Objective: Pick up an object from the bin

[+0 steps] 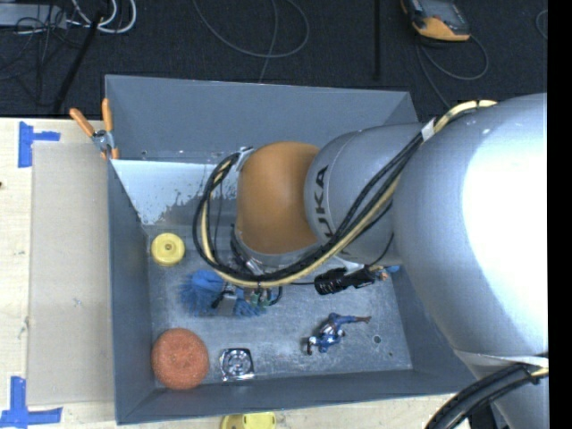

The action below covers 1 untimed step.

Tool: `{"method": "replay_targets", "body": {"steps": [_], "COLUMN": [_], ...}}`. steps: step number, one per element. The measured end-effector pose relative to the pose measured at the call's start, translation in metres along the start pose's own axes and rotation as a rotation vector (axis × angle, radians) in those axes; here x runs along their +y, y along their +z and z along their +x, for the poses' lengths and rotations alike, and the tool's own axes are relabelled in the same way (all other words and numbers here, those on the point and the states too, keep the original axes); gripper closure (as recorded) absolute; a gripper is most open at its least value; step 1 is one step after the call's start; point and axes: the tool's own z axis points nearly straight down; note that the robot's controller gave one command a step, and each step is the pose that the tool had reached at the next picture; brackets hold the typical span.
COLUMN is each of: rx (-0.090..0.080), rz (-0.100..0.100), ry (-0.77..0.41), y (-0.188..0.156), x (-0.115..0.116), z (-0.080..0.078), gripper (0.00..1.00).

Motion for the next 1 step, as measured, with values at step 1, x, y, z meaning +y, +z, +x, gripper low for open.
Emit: {"method": "replay_targets", "body": {"steps": [1], "rx": [-0.003], "rz": [-0.002], "ry": [0.001], "y": [-0.0226], "x": [0.0000], "z": [-0.0006], "gripper": [1.00]}}
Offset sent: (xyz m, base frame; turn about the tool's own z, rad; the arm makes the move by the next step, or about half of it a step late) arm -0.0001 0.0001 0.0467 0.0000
